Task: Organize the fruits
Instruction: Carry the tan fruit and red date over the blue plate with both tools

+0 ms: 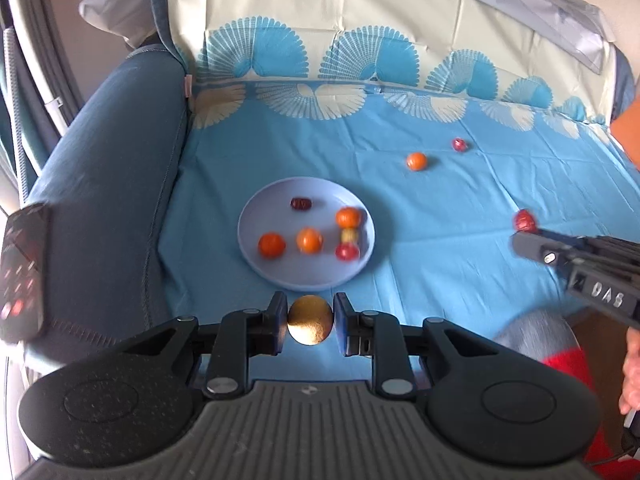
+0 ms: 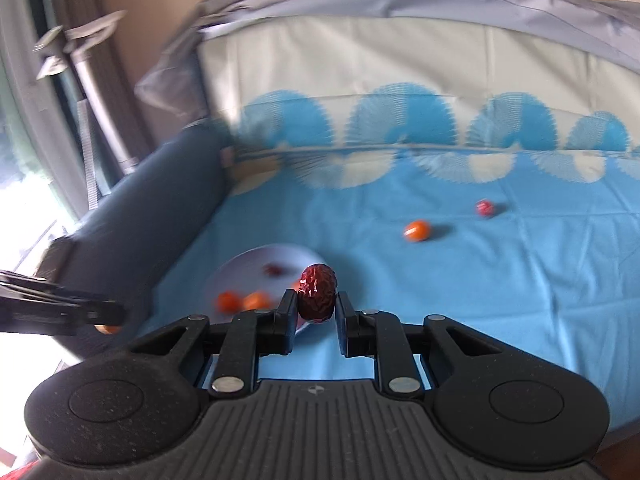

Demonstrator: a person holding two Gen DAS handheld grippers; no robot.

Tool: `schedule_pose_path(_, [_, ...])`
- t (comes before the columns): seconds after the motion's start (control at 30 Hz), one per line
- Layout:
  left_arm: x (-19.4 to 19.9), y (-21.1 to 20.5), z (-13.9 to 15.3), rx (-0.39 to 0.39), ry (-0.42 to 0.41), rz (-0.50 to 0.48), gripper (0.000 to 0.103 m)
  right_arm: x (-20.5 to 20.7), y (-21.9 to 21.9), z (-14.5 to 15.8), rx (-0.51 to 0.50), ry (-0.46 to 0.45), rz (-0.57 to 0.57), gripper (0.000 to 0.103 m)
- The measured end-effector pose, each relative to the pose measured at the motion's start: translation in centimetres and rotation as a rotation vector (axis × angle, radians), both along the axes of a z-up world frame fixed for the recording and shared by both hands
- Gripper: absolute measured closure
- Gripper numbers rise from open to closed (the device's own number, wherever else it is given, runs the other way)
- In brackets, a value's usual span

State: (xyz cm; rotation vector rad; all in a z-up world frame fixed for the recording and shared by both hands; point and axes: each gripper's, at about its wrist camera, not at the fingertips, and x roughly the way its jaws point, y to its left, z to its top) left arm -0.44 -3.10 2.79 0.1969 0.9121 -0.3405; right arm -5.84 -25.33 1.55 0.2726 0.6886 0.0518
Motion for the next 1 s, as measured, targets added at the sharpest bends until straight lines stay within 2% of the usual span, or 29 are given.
schedule_pose_path(0.2, [-5.1, 2.4, 0.8, -0.040, -0.025, -0.015, 0.076, -4.5, 5.9, 1.6, 0.000, -0.011, 0.093, 0.082])
schedule_pose_path(0.4, [-8.3, 4.0, 1.1, -0.088, -0.060, -0.002, 0.076, -7.9, 9.3, 2.1, -0.058, -0.020, 0.150, 0.082])
schedule_pose_path(0.7, [-9.4, 5.8, 1.9, -0.114, -0.101, 0.053, 0.076, -9.9, 10.3, 3.0, -0.101, -0.050, 0.156, 0.082])
schedule_pose_path(1.0, [-9.2, 6.1, 1.9, -0.122, -0.102, 0.051, 0.076, -9.8, 10.7, 2.9, -0.110, -0.045, 0.164, 0.082])
